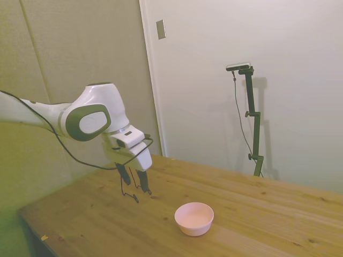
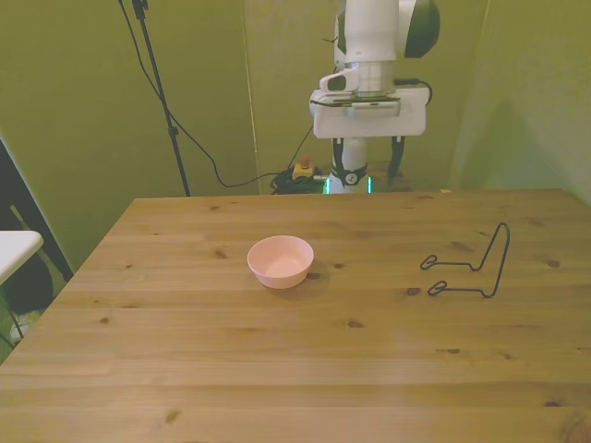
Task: Load the bowl
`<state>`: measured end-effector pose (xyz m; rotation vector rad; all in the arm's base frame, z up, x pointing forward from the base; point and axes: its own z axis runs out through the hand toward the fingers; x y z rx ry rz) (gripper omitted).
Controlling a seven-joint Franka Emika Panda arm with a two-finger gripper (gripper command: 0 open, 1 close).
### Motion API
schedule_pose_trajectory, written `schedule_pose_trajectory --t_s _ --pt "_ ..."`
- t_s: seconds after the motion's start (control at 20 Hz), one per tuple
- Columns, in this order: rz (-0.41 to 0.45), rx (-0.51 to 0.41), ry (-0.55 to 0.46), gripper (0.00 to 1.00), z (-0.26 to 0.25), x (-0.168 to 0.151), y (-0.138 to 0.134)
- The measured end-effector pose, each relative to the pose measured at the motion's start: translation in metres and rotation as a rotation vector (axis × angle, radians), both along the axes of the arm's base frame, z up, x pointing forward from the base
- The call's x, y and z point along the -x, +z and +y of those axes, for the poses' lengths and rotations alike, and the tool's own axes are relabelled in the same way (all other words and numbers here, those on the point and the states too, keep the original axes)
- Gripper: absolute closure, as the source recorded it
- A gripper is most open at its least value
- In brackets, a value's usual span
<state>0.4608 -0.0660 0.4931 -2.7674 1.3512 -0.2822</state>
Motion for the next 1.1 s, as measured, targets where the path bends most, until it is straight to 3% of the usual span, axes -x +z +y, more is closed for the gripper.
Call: schedule_pose_trajectory --t_s 0.55,1.1 --pt "0.039 0.036 -0.158 0.00 -0.076 -0.064 -0.045" --pt "0.091 0.040 -0.181 0.00 -0.072 -0.100 -0.112"
